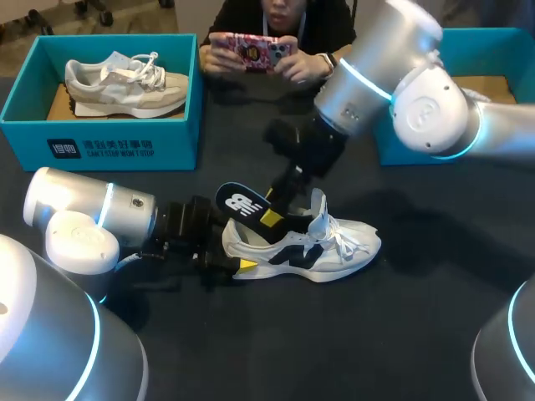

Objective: Take the shoe out of the shoebox, open the shoe tongue, remove and reinsert the insole, then place the shoe into the shoebox

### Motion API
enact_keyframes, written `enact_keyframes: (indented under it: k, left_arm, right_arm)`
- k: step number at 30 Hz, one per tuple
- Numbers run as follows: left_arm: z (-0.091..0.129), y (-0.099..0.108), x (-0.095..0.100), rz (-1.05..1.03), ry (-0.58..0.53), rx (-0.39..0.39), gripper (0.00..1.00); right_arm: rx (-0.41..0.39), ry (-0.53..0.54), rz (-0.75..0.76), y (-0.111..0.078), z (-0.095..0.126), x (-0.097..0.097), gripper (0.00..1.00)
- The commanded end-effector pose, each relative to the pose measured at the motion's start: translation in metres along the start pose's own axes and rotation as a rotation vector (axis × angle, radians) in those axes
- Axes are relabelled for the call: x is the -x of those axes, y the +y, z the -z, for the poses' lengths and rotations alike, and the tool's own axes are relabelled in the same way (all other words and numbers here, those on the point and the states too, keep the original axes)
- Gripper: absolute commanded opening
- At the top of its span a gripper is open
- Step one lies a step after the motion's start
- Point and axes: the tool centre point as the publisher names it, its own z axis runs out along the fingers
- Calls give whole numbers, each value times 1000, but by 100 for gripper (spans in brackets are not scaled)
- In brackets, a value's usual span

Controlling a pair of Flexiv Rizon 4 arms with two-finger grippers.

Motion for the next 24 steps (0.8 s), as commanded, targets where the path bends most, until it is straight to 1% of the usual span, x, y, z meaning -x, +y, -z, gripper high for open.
enact_keyframes:
  k: [1, 3, 6, 12, 20, 24]
  left_arm:
    - [-2, 2, 0, 1, -1, 3, 0]
    - [-2, 2, 0, 1, -1, 3, 0]
    - [-2, 2, 0, 1, -1, 3, 0]
    - [-2, 2, 0, 1, -1, 3, 0]
    - [-2, 2, 0, 1, -1, 3, 0]
    - [-2, 2, 0, 1, -1, 3, 0]
  right_arm:
    - [33, 26, 9, -2, -4, 4, 55]
    - [38, 36, 13, -1, -5, 5, 44]
    - [43, 52, 15, 2, -8, 8, 42]
    - [62, 78, 23, 10, -13, 14, 43]
    - [72, 112, 28, 19, -21, 19, 40]
    - [77, 127, 30, 20, -25, 21, 27]
